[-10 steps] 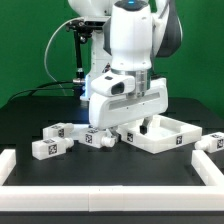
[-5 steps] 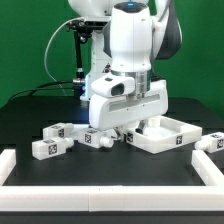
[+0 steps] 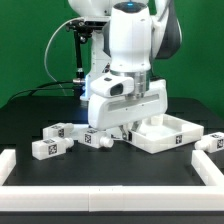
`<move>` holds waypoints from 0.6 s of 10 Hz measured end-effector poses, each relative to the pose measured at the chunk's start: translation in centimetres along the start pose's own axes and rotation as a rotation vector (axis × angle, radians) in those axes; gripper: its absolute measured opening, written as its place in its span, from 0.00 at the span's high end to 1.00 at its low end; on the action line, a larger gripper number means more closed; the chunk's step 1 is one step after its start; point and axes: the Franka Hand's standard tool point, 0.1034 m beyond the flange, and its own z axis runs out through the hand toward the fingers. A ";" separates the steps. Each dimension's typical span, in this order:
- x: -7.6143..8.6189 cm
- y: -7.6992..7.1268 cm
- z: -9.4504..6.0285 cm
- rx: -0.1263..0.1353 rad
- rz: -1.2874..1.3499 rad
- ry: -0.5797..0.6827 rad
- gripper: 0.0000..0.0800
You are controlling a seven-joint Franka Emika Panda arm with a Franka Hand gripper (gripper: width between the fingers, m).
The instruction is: Assemble one leg
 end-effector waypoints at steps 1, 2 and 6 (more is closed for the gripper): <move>-0.2 0.1 -2.5 -0.002 0.065 -0.001 0.94; -0.2 0.3 -4.6 -0.002 0.174 -0.007 0.94; 1.7 2.4 -6.1 0.012 0.342 -0.054 0.94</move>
Offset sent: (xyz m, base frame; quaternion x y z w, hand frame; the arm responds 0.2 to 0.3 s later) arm 0.0612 -0.0212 0.0481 -0.0384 -0.1113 0.1728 0.9779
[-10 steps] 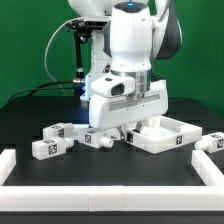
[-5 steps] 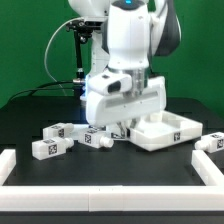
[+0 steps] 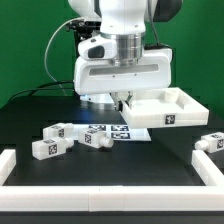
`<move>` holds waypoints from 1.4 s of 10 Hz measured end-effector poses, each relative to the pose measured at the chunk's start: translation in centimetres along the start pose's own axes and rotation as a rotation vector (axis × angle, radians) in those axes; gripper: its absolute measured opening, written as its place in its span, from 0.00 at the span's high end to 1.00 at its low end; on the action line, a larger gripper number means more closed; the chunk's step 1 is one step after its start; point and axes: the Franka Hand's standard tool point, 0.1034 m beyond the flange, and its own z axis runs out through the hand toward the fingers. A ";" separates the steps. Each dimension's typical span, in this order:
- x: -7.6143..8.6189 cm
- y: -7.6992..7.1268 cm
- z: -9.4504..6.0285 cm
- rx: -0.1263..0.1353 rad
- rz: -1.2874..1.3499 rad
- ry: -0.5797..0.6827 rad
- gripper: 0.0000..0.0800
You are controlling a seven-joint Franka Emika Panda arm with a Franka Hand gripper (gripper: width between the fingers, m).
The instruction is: Assemble one leg
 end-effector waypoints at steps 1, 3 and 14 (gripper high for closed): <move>-0.3 -0.1 0.1 0.001 -0.001 -0.005 0.94; -0.2 0.0 0.3 0.001 0.002 -0.008 0.94; 10.2 5.9 1.8 0.046 0.194 -0.109 0.94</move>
Offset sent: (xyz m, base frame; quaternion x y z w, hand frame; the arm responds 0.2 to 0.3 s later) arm 0.0311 -0.0397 0.0007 -0.0711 -0.0040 0.2056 0.9760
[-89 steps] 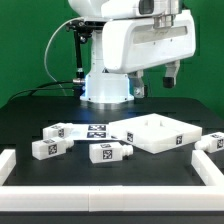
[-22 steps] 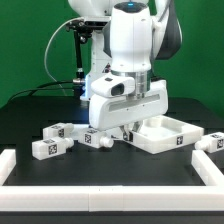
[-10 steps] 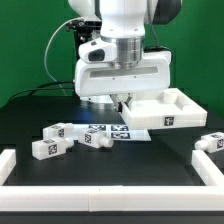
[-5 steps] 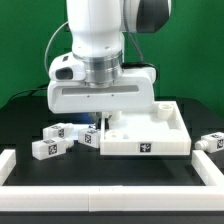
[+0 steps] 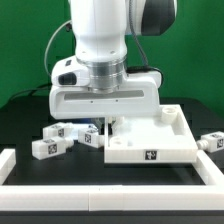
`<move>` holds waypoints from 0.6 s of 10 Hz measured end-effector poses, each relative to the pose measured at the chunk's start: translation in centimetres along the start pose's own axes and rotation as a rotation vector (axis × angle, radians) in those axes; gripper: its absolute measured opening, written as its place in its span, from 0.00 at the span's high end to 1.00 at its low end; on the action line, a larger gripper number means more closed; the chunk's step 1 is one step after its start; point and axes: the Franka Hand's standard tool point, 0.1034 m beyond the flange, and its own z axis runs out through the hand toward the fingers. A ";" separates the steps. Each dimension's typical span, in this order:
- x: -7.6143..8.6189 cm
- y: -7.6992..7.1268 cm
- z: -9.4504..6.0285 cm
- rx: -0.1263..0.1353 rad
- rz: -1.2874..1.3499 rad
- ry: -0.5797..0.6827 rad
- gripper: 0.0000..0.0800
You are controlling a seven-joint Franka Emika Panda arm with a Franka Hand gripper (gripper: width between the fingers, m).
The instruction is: Assemble one leg
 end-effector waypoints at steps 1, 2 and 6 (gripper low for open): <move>1.4 0.4 0.5 0.000 -0.010 0.010 0.94; 1.6 0.8 1.0 -0.001 -0.017 0.007 0.94; 1.5 0.6 1.2 -0.002 -0.021 0.002 0.94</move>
Offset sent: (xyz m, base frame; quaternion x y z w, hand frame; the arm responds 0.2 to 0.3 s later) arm 0.0000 0.0000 0.0000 0.0000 0.0000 0.0000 1.0000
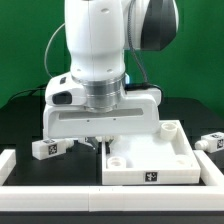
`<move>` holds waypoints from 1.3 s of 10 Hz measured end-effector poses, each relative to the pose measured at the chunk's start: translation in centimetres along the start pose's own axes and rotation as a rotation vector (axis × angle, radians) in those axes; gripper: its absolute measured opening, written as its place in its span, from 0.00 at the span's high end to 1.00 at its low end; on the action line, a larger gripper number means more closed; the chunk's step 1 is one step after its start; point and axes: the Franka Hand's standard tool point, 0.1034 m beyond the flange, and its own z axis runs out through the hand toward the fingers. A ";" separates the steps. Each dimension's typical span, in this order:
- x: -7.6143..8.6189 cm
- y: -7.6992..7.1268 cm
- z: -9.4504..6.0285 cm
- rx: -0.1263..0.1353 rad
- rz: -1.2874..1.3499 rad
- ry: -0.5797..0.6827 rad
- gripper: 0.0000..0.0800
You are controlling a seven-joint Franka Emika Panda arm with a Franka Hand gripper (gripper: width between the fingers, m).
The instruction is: Assemble one leg
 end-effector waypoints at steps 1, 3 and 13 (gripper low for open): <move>0.1 0.0 0.2 -0.001 0.000 -0.001 0.94; 2.0 0.0 1.2 -0.007 -0.003 0.008 0.94; 4.4 -1.7 1.7 -0.022 0.019 0.021 0.94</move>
Offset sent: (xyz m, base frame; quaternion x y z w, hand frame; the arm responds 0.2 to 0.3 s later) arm 0.0388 0.0060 -0.0250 -0.0214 0.0179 0.0109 0.9996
